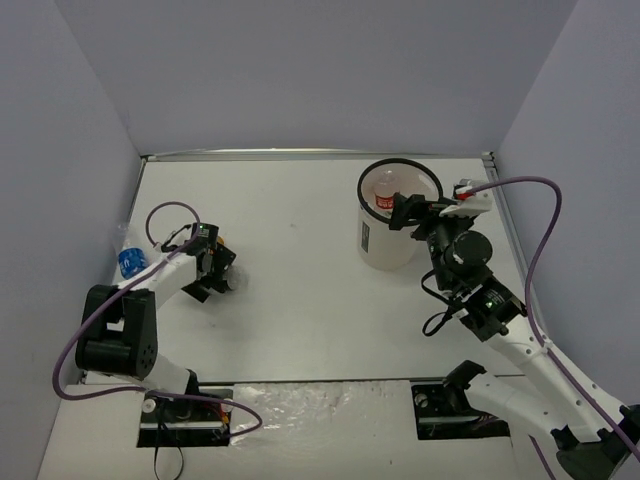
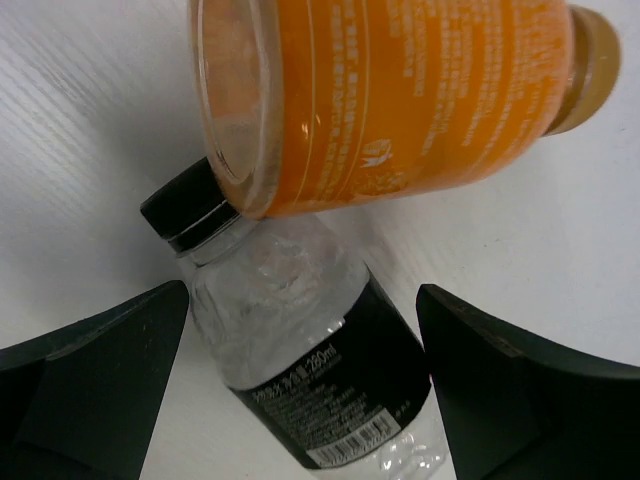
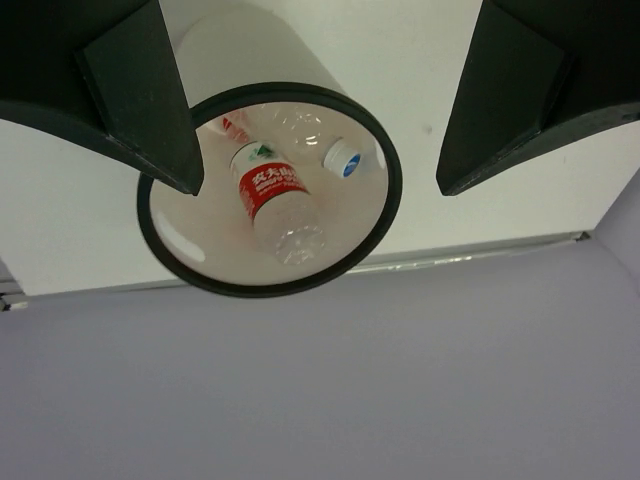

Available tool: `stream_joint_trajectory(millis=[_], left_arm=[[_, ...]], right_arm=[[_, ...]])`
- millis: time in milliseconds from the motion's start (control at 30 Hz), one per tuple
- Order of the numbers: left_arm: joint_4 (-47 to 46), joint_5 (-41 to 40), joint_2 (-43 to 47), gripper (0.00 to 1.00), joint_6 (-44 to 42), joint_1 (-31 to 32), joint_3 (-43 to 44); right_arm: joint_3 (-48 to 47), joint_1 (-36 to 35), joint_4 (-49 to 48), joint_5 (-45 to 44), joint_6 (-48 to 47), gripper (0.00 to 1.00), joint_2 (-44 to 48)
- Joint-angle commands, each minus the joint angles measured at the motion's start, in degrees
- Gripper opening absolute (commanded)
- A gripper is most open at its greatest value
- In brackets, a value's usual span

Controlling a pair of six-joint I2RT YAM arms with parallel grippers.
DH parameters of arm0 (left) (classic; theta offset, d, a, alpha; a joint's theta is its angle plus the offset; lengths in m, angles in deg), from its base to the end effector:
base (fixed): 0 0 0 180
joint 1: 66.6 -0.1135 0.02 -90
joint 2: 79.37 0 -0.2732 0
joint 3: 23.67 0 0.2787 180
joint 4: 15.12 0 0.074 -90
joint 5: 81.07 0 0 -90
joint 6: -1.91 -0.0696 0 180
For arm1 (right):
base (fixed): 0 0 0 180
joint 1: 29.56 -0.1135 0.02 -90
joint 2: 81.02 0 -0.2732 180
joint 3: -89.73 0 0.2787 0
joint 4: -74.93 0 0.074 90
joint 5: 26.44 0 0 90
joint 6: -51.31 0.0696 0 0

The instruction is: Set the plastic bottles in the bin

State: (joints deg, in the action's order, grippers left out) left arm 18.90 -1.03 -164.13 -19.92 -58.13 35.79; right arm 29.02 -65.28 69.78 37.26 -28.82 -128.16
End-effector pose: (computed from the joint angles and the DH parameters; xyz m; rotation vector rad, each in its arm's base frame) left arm 0.3180 -0.0352 0.1439 -1.3501 2.2276 -0.2649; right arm 0.2082 0.1117 0.4229 0.1151 1.2840 0.3983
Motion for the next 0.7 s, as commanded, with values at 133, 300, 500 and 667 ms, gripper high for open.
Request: stream_joint_trajectory(millis=[133, 300, 500, 667], left_arm=[[-4.67, 1.73, 1.82, 0.51, 3.89, -0.42, -2.57], [-4.49, 2.24, 9.26, 0.34, -0.58, 0.19, -4.05], [-15.58, 13.24, 21.04, 0.30, -19.49, 4.05, -5.77], [-26.36, 31.03, 29.38, 0.30, -37.79, 11.91, -7.19]], right_arm=[[0.83, -0.31, -0.25, 2.68, 5.00, 1.00, -0.44], [2.08, -0.34, 0.40, 9.29, 6.18, 1.00, -0.50], [3.36, -0.61, 0.38, 19.58, 8.43, 1.00, -0.22], [6.08, -1.19, -5.57, 29.56, 12.77, 1.00, -0.27]])
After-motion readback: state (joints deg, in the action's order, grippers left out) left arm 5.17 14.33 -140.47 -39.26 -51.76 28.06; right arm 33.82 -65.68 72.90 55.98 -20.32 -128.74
